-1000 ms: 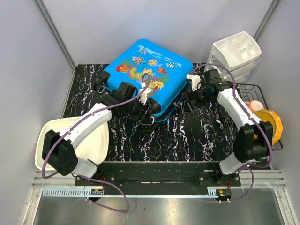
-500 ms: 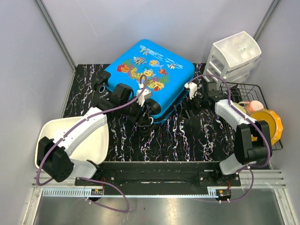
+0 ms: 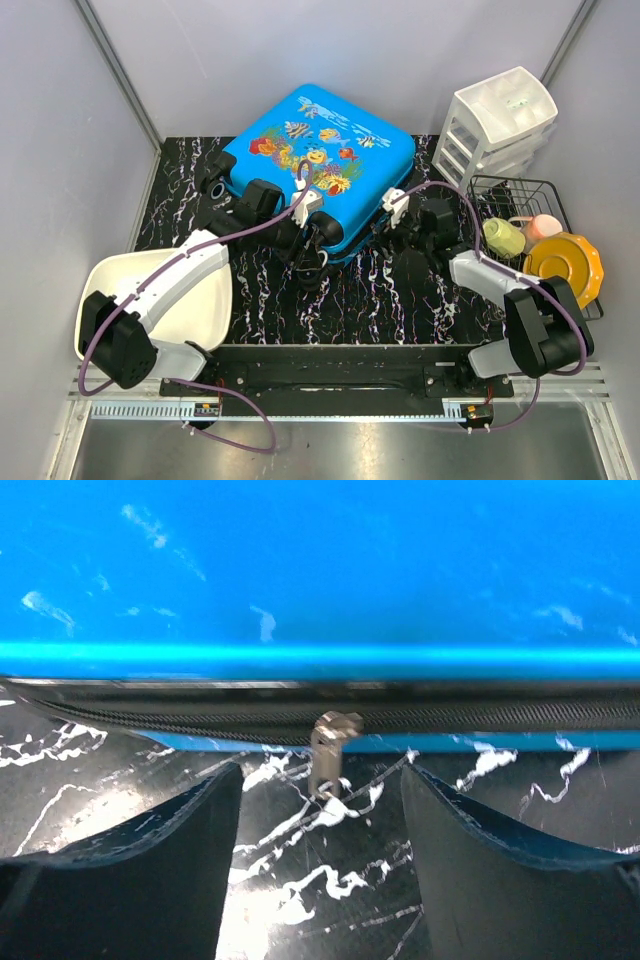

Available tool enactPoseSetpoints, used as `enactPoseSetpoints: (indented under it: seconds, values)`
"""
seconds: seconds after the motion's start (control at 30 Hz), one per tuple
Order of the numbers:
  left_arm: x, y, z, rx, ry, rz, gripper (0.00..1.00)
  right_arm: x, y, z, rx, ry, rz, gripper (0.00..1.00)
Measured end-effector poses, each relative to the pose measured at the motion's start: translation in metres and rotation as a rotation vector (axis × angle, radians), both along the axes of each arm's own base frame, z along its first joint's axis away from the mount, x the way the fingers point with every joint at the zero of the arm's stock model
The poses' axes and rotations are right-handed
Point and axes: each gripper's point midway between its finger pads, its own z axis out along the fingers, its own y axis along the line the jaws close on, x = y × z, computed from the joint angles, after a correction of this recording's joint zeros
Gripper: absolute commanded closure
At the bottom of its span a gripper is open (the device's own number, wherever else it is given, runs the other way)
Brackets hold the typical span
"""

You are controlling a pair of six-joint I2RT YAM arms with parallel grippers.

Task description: Open, take out, and arrange the luggage

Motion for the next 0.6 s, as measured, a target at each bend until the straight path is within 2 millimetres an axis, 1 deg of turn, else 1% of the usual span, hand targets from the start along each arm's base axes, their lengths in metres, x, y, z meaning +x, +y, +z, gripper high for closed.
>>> enactPoseSetpoints:
  seconds: [0.07,0.17,0.23,0.33,0.4,0.47,0.53,0.57,0.6]
  values:
    - [0.0,0.0,0.0,0.0,0.002,0.001,1.0,0.0,0.009,0.005,-0.015,-0.035,-0.002,0.27]
    - [0.0,0.0,0.0,-0.001,0.004,0.004,1.0,-0.002,0.022,0.008,-0.045,-0.076,-0.013,0.32]
    - [0.0,0.0,0.0,-0.001,0.005,0.004,1.0,-0.002,0.025,0.006,-0.075,-0.091,-0.035,0.35]
    - [0.0,0.0,0.0,-0.001,0.005,0.005,1.0,0.002,0.02,0.003,-0.119,-0.105,-0.078,0.43]
    - [0.0,0.0,0.0,-0.001,0.005,0.005,1.0,0.007,0.014,-0.002,-0.155,-0.109,-0.117,0.56]
    - [0.0,0.0,0.0,0.0,0.005,0.006,1.0,0.014,0.005,-0.008,-0.197,-0.113,-0.163,0.62]
    - [0.0,0.0,0.0,0.0,0.005,0.006,1.0,0.019,-0.002,-0.012,-0.227,-0.113,-0.201,0.73]
    - [0.0,0.0,0.0,0.0,0.005,0.007,1.0,0.019,-0.004,-0.012,-0.232,-0.114,-0.208,0.84]
    - [0.001,0.001,-0.001,0.001,0.005,0.008,1.0,0.019,-0.004,-0.012,-0.23,-0.113,-0.21,0.99]
